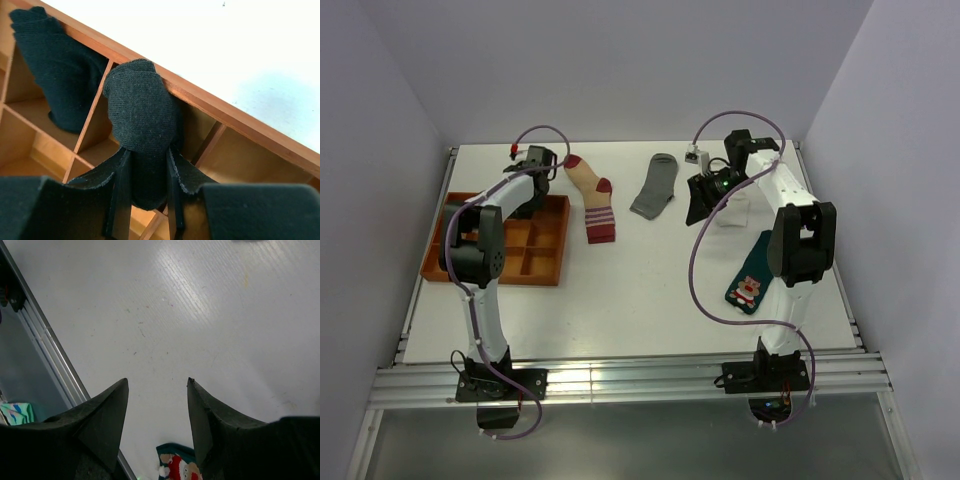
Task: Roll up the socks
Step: Place the sock in the storage box.
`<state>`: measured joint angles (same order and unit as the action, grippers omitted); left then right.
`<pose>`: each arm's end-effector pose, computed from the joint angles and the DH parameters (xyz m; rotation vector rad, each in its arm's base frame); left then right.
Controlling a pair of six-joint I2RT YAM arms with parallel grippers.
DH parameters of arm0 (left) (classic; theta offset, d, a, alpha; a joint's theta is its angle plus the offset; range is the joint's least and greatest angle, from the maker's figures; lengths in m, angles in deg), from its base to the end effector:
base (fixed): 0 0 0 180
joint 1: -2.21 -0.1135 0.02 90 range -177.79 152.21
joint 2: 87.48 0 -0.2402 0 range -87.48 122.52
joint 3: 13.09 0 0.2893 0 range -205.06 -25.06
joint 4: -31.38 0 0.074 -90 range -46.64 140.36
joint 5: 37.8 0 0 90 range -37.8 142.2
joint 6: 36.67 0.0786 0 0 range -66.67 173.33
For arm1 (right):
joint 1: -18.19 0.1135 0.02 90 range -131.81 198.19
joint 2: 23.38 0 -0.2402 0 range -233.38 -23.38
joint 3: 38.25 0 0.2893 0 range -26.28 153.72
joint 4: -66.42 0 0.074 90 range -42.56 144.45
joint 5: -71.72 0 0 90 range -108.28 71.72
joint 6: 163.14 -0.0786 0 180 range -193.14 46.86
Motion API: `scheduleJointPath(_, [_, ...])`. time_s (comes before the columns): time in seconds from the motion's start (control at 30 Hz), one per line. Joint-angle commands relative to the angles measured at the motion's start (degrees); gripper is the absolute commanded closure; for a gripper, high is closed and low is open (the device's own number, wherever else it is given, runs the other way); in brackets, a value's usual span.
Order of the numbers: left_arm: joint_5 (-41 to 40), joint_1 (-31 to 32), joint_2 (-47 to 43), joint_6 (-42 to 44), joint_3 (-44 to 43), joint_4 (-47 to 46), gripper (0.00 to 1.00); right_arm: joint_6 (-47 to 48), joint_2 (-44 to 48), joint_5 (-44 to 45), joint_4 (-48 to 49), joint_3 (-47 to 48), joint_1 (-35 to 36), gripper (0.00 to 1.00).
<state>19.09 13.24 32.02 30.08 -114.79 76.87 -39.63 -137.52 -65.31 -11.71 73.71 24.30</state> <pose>0.4760 -0.0490 0.1092 -0.4387 2.4512 0.5318 0.4202 0.1028 0.1959 -0.9702 2.4107 1.0457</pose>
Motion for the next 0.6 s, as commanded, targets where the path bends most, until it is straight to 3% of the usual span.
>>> scheduleJointPath(0.0, [12.1,0.0,0.4,-2.7,2.7,-2.0,1.00,0.7,3.4,0.5,1.5,-0.9,-0.4,0.42])
scheduleJointPath(0.33, [23.9,-5.3,-0.3,-6.6,5.0,-2.9,1.00,0.9,5.3,2.3,3.0,-3.2,-0.5,0.42])
scheduleJointPath(0.57, [24.8,-6.0,-0.1,-7.3,5.7,-3.1,1.00,1.1,6.2,2.9,3.2,-4.2,-0.5,0.42])
